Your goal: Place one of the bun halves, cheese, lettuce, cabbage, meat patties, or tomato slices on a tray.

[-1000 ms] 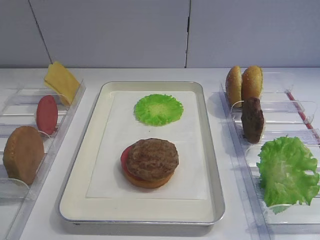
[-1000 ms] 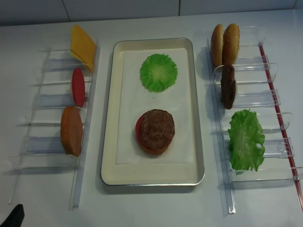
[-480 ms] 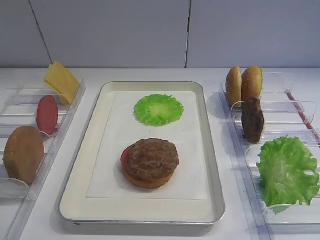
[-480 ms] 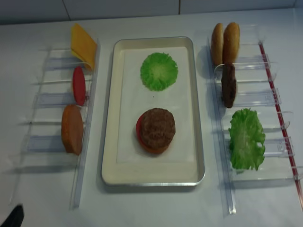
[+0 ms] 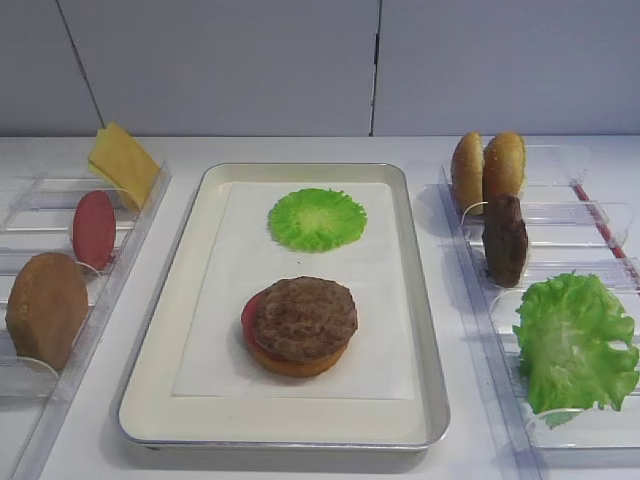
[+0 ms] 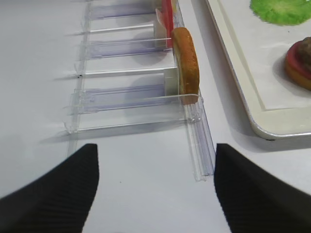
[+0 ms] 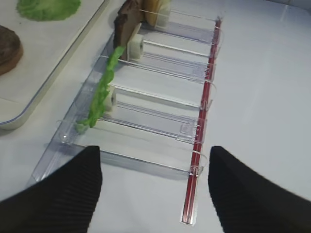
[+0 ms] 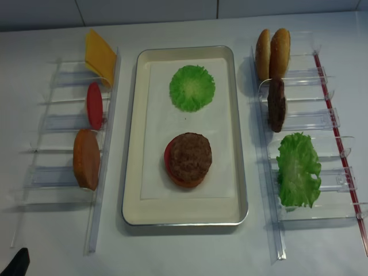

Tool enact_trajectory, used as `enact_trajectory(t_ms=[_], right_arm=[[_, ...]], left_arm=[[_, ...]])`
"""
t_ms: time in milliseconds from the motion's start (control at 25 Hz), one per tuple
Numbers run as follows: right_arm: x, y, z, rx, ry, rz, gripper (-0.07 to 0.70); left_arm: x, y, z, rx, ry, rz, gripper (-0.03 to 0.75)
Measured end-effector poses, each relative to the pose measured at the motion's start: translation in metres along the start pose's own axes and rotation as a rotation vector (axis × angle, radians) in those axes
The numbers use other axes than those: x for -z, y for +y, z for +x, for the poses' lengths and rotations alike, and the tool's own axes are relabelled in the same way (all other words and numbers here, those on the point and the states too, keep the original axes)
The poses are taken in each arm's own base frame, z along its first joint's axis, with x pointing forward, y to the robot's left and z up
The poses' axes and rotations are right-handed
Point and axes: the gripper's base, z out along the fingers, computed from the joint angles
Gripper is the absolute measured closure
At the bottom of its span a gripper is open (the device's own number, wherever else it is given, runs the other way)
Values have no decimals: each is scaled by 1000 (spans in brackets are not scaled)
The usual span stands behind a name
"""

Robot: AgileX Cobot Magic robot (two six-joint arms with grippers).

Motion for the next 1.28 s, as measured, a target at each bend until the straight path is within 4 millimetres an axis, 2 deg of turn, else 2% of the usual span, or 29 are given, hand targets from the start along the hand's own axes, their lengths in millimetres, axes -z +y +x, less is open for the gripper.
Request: enact_trajectory(t_ms=[360,1280], right_arm=[[0,1,0,-78,9,127,123],[0,1,0,-87,10,141,123]], left_arm=[[0,0,0,0,0,0,242],[0,0,0,0,0,0,242]])
